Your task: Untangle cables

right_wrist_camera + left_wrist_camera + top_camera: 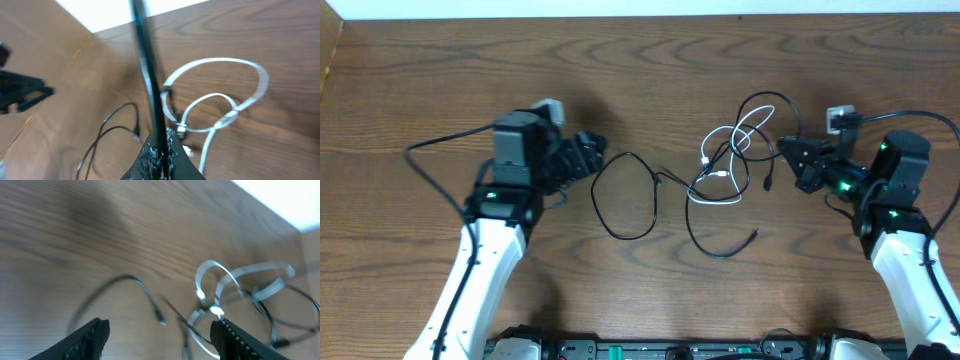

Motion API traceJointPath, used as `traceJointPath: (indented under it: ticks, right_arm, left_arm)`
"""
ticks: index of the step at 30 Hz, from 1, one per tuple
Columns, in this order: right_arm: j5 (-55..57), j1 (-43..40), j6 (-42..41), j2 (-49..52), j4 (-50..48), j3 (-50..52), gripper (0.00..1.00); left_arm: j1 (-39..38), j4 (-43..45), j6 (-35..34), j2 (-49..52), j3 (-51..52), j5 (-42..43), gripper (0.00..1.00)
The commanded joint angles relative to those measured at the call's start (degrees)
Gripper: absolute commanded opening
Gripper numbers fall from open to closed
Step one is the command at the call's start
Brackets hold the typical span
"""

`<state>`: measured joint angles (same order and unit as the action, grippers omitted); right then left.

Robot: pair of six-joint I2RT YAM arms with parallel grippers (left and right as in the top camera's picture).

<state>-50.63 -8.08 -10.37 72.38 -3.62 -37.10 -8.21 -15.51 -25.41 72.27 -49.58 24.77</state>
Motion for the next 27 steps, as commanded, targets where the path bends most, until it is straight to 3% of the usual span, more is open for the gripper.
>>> traceJointPath:
  ticks: [1,5,11,18,27]
  right_arm:
    - [-3.0,2.5,1.4,0.0,-0.3,-0.3,0.01]
    - [-5.5,4.5,1.5,-0.1,-0.3,-0.3,0.01]
    - [-13.1,7.8,1.5,-0.1,-1.9,-0.3,0.01]
    - [-26.8,9.0,0.3,-0.1,-11.2,-0.3,0.01]
    - [-34.7,10.6,-1.4,-0.1,-16.1,-0.3,0.01]
  left_arm:
    - [-5.4,3.1,2.7,2.1,-0.8,7.8,0.7]
    - [-10.0,8.8,4.2,4.0,-0.8,13.3,0.7]
    - [-14.6,13.0,4.1,7.5,-0.8,13.9,0.7]
    - [-15.1,15.8,4.1,8.9,-0.8,17.0,0.7]
    - [-15.4,17.4,4.1,8.9,-0.8,17.1,0.71]
